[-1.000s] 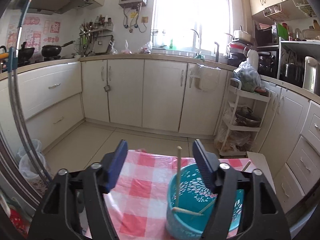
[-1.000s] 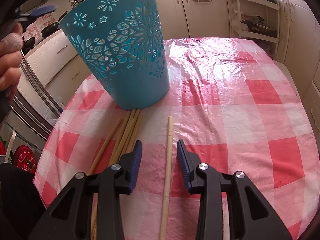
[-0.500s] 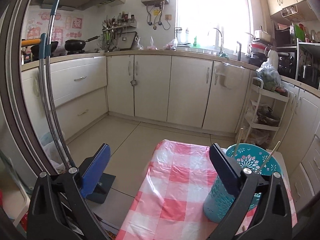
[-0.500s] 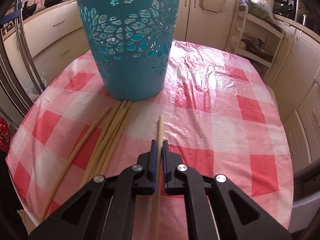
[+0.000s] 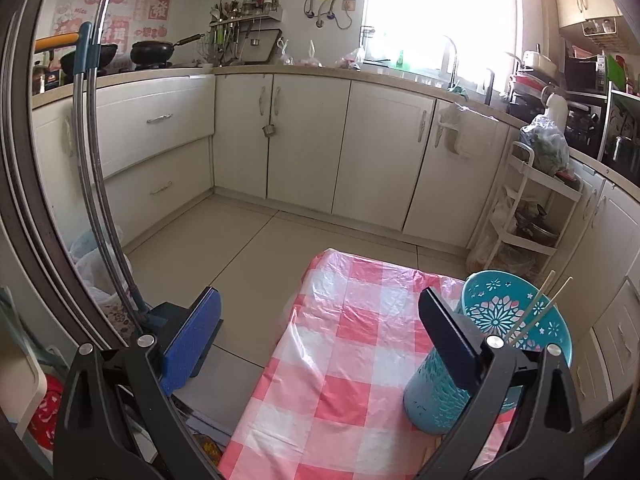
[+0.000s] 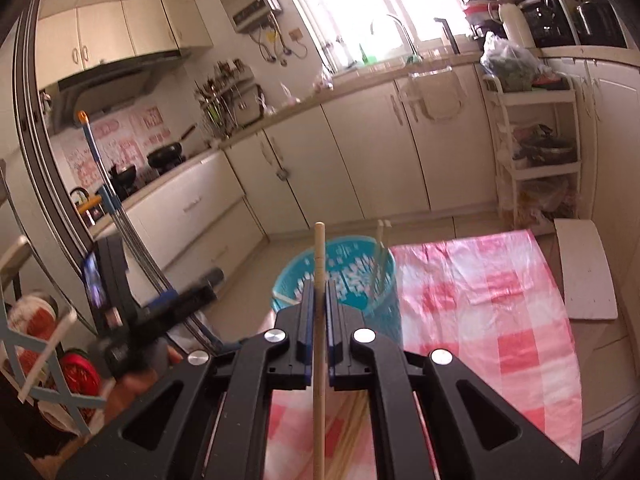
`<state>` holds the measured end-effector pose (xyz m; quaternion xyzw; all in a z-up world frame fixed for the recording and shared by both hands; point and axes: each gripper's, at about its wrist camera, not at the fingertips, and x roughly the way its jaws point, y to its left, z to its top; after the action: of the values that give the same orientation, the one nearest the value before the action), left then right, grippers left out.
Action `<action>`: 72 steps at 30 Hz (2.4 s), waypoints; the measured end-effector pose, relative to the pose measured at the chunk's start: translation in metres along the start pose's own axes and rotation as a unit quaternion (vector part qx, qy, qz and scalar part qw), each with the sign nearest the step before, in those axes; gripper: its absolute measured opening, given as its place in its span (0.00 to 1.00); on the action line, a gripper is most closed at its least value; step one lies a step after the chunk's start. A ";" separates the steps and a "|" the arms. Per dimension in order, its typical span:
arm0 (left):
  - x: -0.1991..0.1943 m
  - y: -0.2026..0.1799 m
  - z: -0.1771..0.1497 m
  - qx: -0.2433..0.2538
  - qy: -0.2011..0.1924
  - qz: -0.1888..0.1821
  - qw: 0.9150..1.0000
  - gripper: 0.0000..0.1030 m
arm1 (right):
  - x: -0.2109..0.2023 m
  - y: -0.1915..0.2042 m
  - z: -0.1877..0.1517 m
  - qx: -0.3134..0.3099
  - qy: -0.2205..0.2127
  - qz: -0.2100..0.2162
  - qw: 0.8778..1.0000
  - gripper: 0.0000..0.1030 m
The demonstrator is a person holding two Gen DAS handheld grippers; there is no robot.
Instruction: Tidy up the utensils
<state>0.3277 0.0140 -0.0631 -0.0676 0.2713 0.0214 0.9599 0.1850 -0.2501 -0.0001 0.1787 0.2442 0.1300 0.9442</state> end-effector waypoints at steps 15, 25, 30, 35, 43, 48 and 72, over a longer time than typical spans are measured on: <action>0.002 0.002 -0.001 -0.015 0.005 -0.008 1.000 0.92 | 0.092 0.012 0.052 -0.026 -0.129 -0.109 0.985 0.06; 0.002 0.000 -0.002 -0.010 0.005 -0.008 1.000 0.92 | 0.090 0.006 0.015 -0.047 -0.081 -0.124 0.988 0.06; 0.002 -0.001 -0.003 -0.008 0.004 -0.007 1.000 0.92 | 0.066 0.017 0.008 -0.066 -0.085 -0.113 0.988 0.06; 0.002 0.000 -0.003 -0.008 0.004 -0.007 1.000 0.92 | 0.035 0.031 -0.008 -0.085 -0.089 -0.101 0.987 0.09; 0.002 0.001 -0.004 -0.009 0.006 -0.007 1.000 0.92 | 0.020 0.023 -0.075 -0.093 -0.004 -0.121 0.988 0.12; 0.003 0.006 -0.008 -0.007 0.011 0.002 1.000 0.93 | 0.052 -0.006 -0.124 -0.061 0.114 -0.142 0.981 0.12; 0.005 0.021 -0.010 -0.016 0.024 0.010 1.000 0.93 | 0.101 -0.020 -0.160 -0.026 0.196 -0.145 0.970 0.12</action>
<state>0.3255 0.0330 -0.0768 -0.0802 0.2941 0.0339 0.9518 0.1921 -0.1910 -0.1806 0.0875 0.4440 0.0306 0.8912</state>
